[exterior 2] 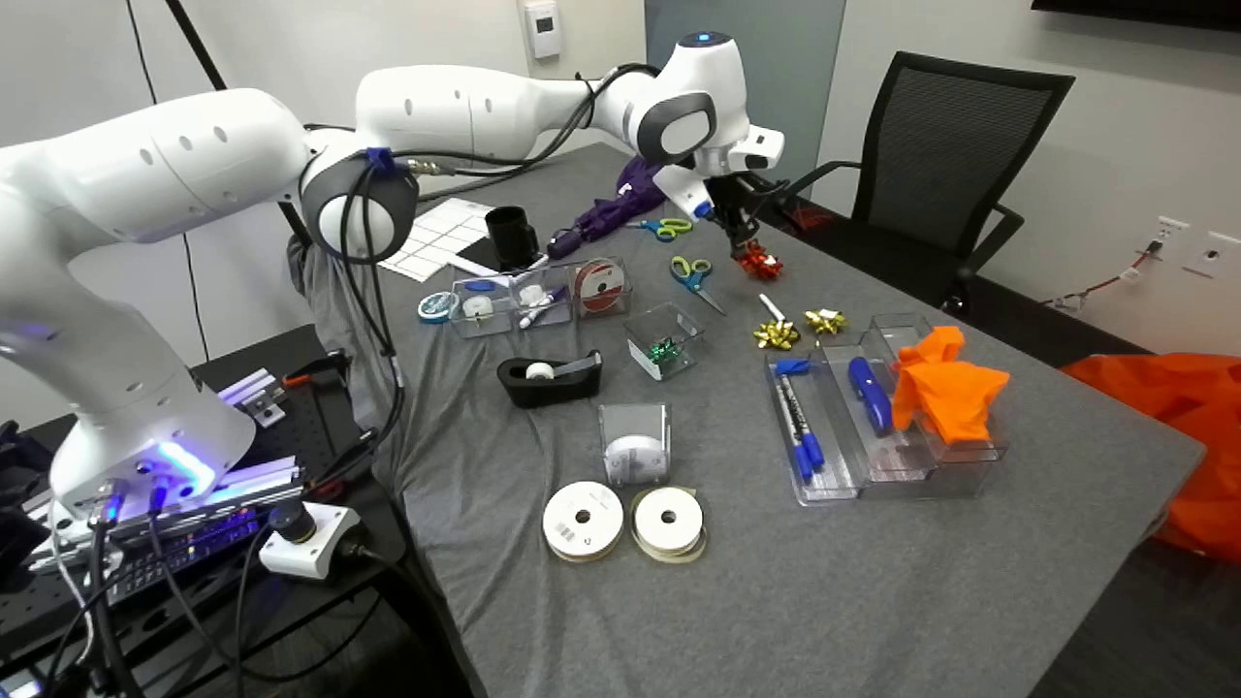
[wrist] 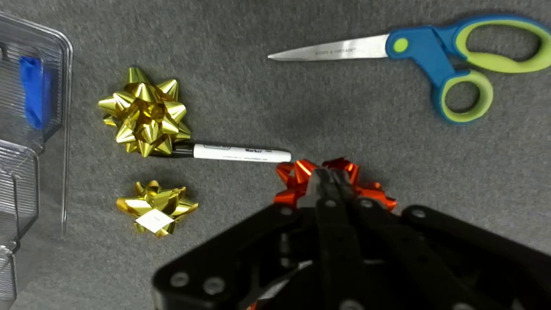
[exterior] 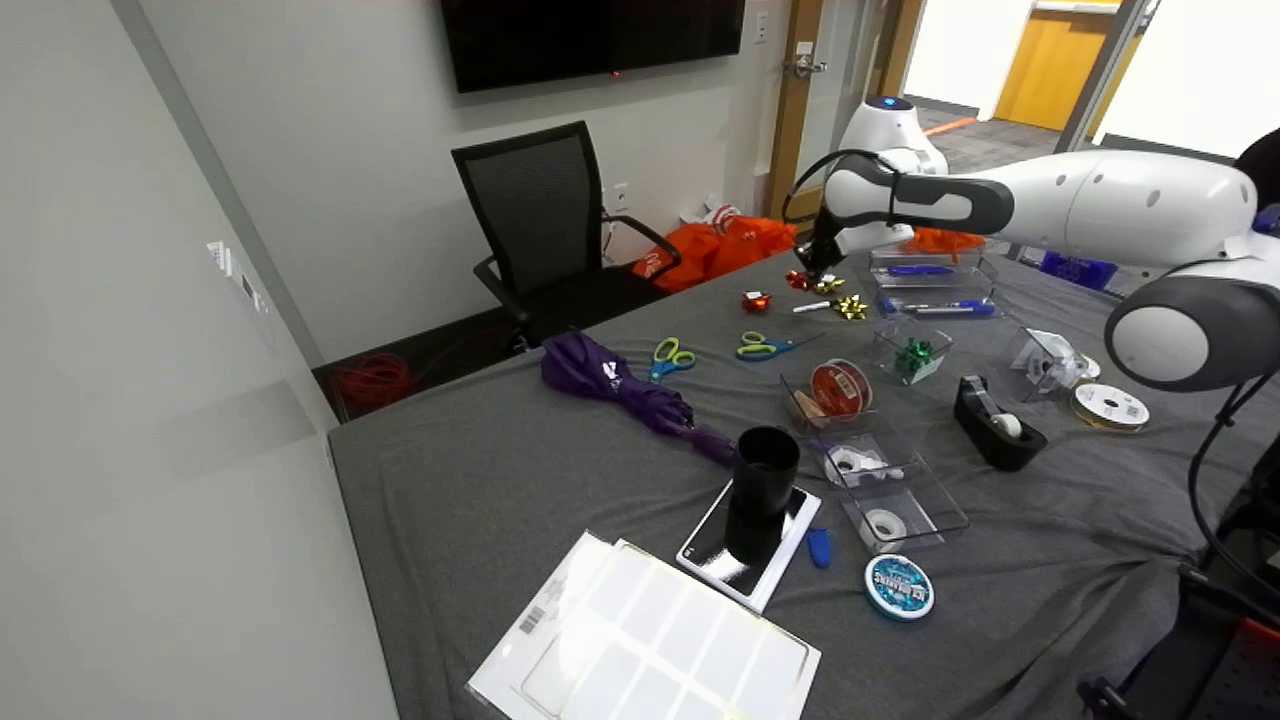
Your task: Put the green and red decorating ribbons in the empty stationary holder to the right
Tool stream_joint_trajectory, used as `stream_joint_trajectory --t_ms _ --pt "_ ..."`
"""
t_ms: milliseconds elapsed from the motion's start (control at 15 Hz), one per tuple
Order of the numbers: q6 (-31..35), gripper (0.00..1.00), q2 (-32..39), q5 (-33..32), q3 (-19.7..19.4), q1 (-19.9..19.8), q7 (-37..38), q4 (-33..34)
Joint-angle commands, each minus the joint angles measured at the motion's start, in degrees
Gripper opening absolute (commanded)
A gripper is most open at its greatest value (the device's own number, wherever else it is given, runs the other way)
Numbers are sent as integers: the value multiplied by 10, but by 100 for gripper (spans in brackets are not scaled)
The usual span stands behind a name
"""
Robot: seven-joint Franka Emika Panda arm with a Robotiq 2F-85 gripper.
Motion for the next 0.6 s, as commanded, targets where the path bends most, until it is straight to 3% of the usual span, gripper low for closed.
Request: stream_joint_trajectory --t_ms 0,333,533 --pt "2 1 -5 3 -2 0 -2 -6" --pt "2 0 -6 3 -2 0 -3 -7" --pt "-52 0 -28 0 -3 8 -3 -15"
